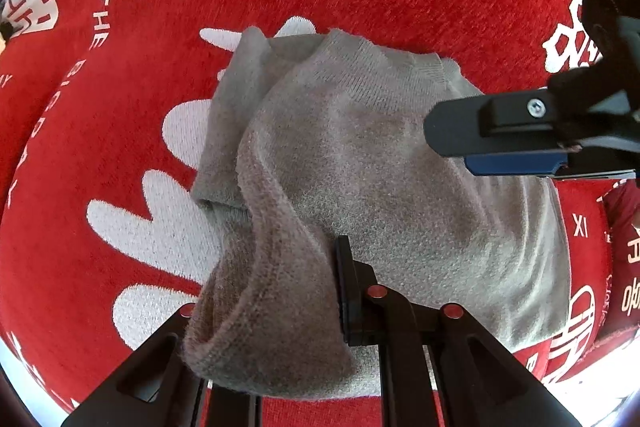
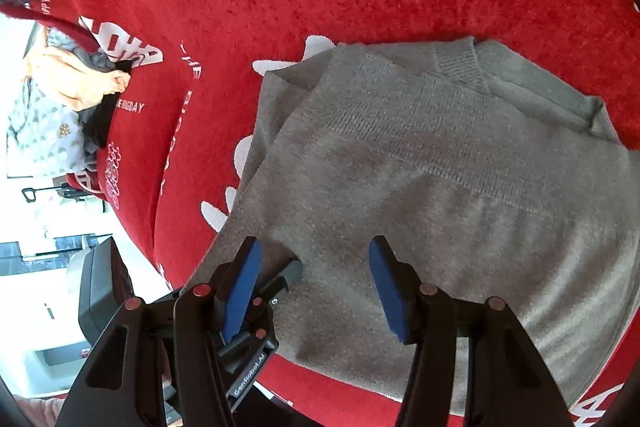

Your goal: Fold small clothes

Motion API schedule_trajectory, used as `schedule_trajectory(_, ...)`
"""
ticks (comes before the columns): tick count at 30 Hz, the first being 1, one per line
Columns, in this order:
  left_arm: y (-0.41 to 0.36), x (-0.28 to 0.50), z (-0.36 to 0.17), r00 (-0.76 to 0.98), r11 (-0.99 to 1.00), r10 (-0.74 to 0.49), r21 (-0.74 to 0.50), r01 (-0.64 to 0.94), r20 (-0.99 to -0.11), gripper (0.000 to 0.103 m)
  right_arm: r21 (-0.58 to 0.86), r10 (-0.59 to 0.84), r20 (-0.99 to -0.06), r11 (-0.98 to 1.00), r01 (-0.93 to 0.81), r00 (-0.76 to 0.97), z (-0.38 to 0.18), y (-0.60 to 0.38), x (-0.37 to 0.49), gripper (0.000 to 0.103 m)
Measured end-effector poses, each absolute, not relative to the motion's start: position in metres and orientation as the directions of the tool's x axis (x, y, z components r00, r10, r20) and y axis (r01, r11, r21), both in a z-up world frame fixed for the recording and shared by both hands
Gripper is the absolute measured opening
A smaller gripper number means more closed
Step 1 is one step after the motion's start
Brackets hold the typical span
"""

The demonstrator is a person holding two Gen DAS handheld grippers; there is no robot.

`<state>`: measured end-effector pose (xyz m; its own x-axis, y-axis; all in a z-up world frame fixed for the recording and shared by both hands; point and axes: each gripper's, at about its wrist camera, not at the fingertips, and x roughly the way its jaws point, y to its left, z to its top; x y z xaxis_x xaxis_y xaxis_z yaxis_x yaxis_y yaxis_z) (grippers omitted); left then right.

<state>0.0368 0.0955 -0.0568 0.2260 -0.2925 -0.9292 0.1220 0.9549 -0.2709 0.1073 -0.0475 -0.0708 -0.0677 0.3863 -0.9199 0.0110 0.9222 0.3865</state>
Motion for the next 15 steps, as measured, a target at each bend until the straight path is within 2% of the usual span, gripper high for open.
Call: schedule_trajectory(15,0.102,0.0378,-0.0585,0.205,0.943,-0.334,-0.325,0.077,-0.92,0.015,0.381,0.383,-0.921,0.924,0.043,-0.067,-0.0716,-0.052,0.1106,0.06)
